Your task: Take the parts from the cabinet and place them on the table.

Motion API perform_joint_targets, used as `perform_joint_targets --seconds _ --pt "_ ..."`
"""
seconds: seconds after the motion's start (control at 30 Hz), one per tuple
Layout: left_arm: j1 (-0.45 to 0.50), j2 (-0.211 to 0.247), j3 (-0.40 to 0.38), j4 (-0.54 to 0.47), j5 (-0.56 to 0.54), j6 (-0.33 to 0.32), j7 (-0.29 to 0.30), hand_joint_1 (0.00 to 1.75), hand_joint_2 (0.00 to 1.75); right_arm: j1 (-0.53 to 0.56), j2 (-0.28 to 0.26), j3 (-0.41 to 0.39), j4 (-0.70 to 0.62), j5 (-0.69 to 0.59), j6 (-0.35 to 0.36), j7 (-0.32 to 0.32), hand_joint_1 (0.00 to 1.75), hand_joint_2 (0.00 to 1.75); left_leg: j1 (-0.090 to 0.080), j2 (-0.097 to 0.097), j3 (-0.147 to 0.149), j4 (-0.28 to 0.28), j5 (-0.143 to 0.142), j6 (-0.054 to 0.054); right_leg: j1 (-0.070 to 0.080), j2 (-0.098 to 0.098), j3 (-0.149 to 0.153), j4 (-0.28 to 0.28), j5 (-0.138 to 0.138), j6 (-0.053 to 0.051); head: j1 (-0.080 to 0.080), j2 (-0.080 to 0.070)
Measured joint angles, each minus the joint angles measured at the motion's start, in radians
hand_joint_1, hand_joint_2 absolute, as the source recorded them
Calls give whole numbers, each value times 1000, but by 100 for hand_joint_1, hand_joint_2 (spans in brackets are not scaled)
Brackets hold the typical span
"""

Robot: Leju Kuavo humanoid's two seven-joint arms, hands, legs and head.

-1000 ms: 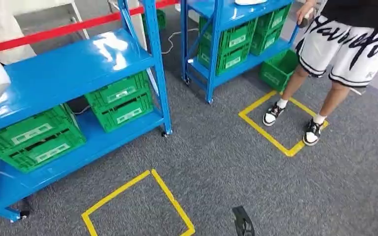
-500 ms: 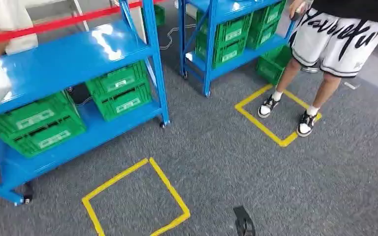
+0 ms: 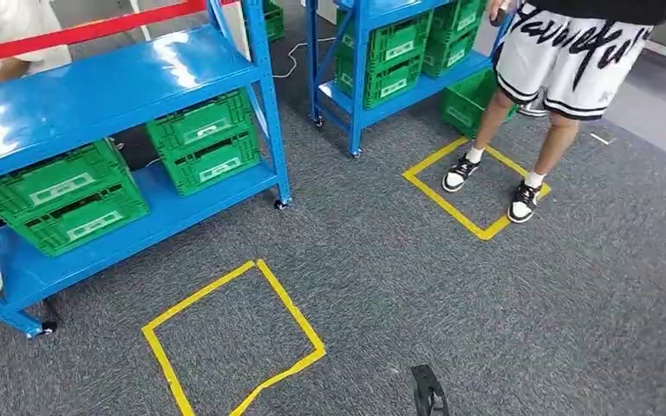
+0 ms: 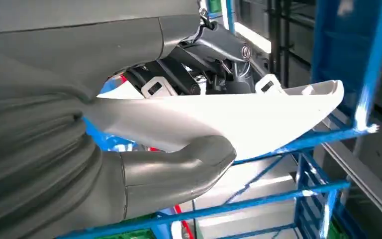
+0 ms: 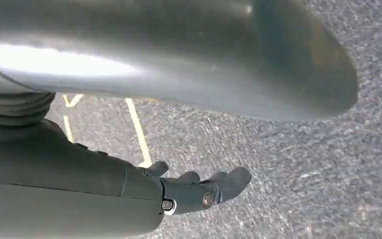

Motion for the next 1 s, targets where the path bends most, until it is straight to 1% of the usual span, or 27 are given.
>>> perform_joint_targets --seconds 0.03,0.07,0.1,0.17,0.2,0.23,0.27,0.3,0.33,0.37,0.4,0.43,0.47,0.53,0.57,0.6,0.63,0.67,0.7,0.73,0.77,0.8,0.83,0.87,0.9,0.93,1.0 --pt "0 2 0 1 1 0 0 175 175 2 0 -1 0 0 0 0 0 0 -2 -1 -1 -3 8 -7 -1 -1 -3 -4 11 -7 1 0" --pt "1 6 0 3 2 0 0 175 175 1 4 -1 0 0 0 0 0 0 3 -3 -8 5 -6 -13 -8 -9 -16 -12 27 -16 2 0" --pt "-2 11 0 5 2 0 0 175 175 0 4 -2 0 0 0 0 0 0 2 -5 -25 36 -60 -18 -9 -8 -25 -12 40 -22 -1 0" --pt "-2 16 0 8 3 3 -4 175 175 1 4 -3 0 2 0 -4 0 0 8 -5 -57 170 -180 -29 -9 -9 -55 -12 64 -25 -1 0" --pt "0 19 0 10 5 8 -6 175 175 1 4 -3 0 4 2 -8 0 0 9 -5 -68 240 -216 -33 -9 -9 -72 -11 77 -25 -2 0" --pt "3 23 0 11 8 11 -8 175 175 1 4 -3 0 7 3 -14 0 0 10 -5 -66 284 -219 -36 -9 -9 -89 -10 90 -24 -1 0" --pt "4 29 0 14 11 13 -9 175 175 1 4 -3 0 10 3 -18 0 0 11 -5 -48 290 -191 -36 -10 -9 -108 -10 104 -22 -1 0" --pt "4 33 0 16 13 15 -9 175 175 1 4 -3 0 11 4 -20 0 0 12 -5 -14 262 -150 -35 -10 -9 -125 -8 117 -20 -1 0" --pt "4 37 0 18 14 14 -10 175 175 1 4 -3 0 12 5 -21 0 0 12 -5 34 209 -117 -33 -10 -10 -141 -7 129 -17 -1 0" --pt "2 40 0 20 16 14 -11 175 175 1 4 -3 0 13 7 -21 0 0 12 -5 96 134 -111 -31 -10 -10 -154 -6 140 -14 -1 0" --pt "-1 47 0 20 21 14 -11 175 175 0 4 -3 0 15 10 -22 0 0 10 -6 171 34 -157 -26 -7 -9 -162 -3 151 -8 -1 0" --pt "-4 48 0 20 23 14 -12 175 175 0 4 -3 0 16 10 -25 0 0 5 -7 211 -36 -181 -21 -6 -10 -168 -3 159 -2 -1 0" --pt "-9 50 0 22 23 14 -14 175 175 -1 4 -3 0 18 12 -27 0 0 1 -7 193 -35 -181 -10 -7 -10 -170 -8 175 6 0 0" --pt "-6 56 0 30 25 14 -14 175 175 1 4 -3 0 20 12 -28 0 0 -1 -7 178 -34 -163 7 -7 -9 -174 -17 199 20 0 0" --pt "-4 58 -1 33 26 14 -14 175 175 3 3 -3 0 21 12 -24 0 0 6 -1 170 -37 -147 19 -13 -7 -181 -13 191 25 -5 0" --pt "-2 58 -2 34 26 14 -13 175 175 4 4 -3 0 21 12 -20 0 0 5 0 164 -37 -136 26 -12 -4 -193 12 143 30 -2 0" --pt "0 58 -2 34 26 14 -14 175 175 5 5 -3 0 21 13 -19 0 0 5 0 148 -36 -124 33 -12 -4 -211 72 72 35 0 0" --pt "0 58 -2 34 26 14 -14 175 175 4 6 -3 0 22 13 -19 0 0 4 0 130 -33 -111 34 -13 -4 -233 154 7 39 0 0" --pt "1 59 -2 35 26 14 -14 175 175 3 6 -3 0 22 13 -19 0 0 3 0 112 -29 -99 35 -12 -4 -250 236 -35 42 0 0" --pt "3 59 -2 37 26 15 -14 175 175 2 6 -3 0 23 13 -19 0 0 2 0 94 -25 -88 35 -12 -4 -255 294 -44 42 0 0" --pt "6 60 -2 38 26 14 -14 175 175 2 6 -3 0 24 13 -19 0 0 1 0 75 -20 -77 34 -12 -4 -245 316 -24 41 0 0" --pt "8 60 -2 39 26 14 -14 175 175 2 6 -3 0 24 13 -19 0 0 1 0 59 -14 -69 32 -11 -4 -221 304 4 39 0 0" --pt "8 61 -2 39 26 14 -14 175 175 2 6 -3 0 24 13 -19 0 0 1 -1 38 -7 -59 29 -10 -4 -168 246 40 34 0 0" --pt "8 63 -2 39 26 14 -14 175 175 1 6 -3 0 24 13 -19 0 0 1 -1 25 -3 -51 27 -9 -4 -115 181 52 29 0 0" --pt "7 63 -2 39 26 14 -14 175 175 -1 6 -3 0 24 13 -19 0 0 1 0 12 4 -41 22 -7 -2 -29 72 22 19 0 0" --pt "5 65 -2 39 26 14 -14 175 175 -3 6 -3 0 24 12 -19 0 0 -4 0 3 7 -35 16 -1 -2 13 -9 -12 12 0 0" --pt "1 65 -3 42 23 14 -13 175 175 -4 6 -3 0 23 12 -21 0 0 -2 1 4 2 -25 8 0 -2 2 -10 -7 5 1 0"
